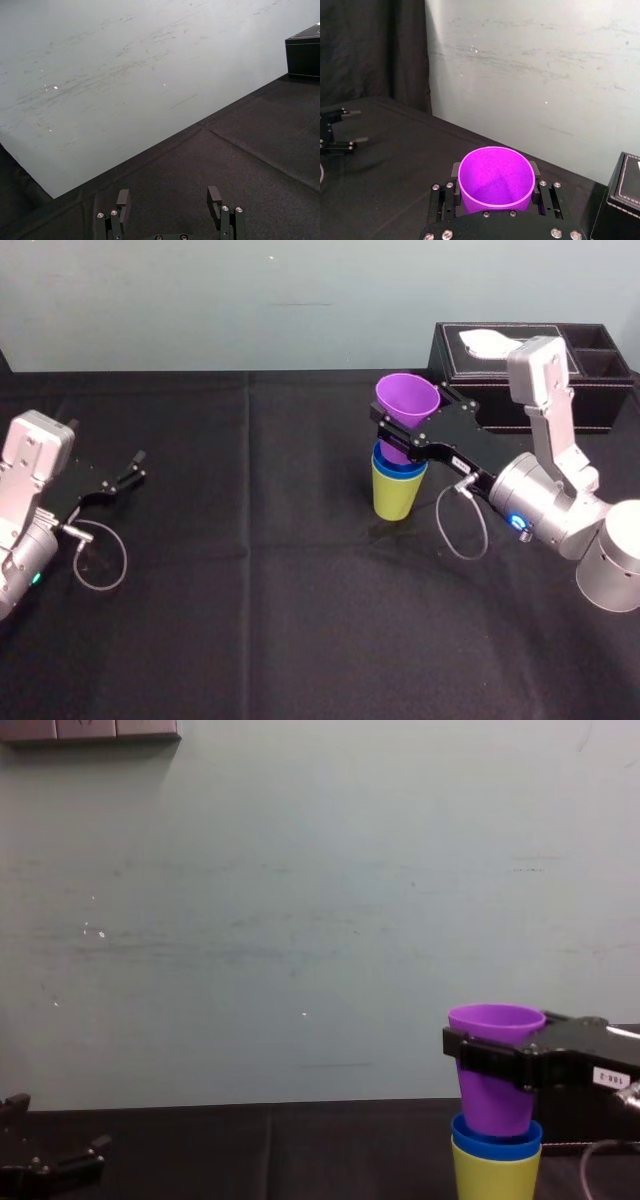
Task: Stack the three plastic cups sequentially using one hand.
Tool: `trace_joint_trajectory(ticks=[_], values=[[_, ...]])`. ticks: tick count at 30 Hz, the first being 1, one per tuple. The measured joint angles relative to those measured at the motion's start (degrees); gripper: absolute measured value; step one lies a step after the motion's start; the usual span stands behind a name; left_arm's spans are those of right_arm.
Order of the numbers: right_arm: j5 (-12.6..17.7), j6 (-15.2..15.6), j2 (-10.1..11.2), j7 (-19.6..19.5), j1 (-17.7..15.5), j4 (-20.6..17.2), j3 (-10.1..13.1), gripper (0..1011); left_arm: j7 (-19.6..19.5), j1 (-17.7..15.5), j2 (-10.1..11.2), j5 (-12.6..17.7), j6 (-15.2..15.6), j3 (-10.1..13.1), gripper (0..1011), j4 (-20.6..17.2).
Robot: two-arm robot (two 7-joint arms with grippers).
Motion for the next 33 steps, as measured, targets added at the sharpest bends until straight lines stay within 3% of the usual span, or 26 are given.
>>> trace_joint_trajectory(ticks=[33], values=[[-2.1, -3.0, -1.5, 0.8, -0.3, 6.2, -0.3, 743, 0.0, 0.0, 0.0, 0.0, 0.0, 0.0, 1011, 0.0]])
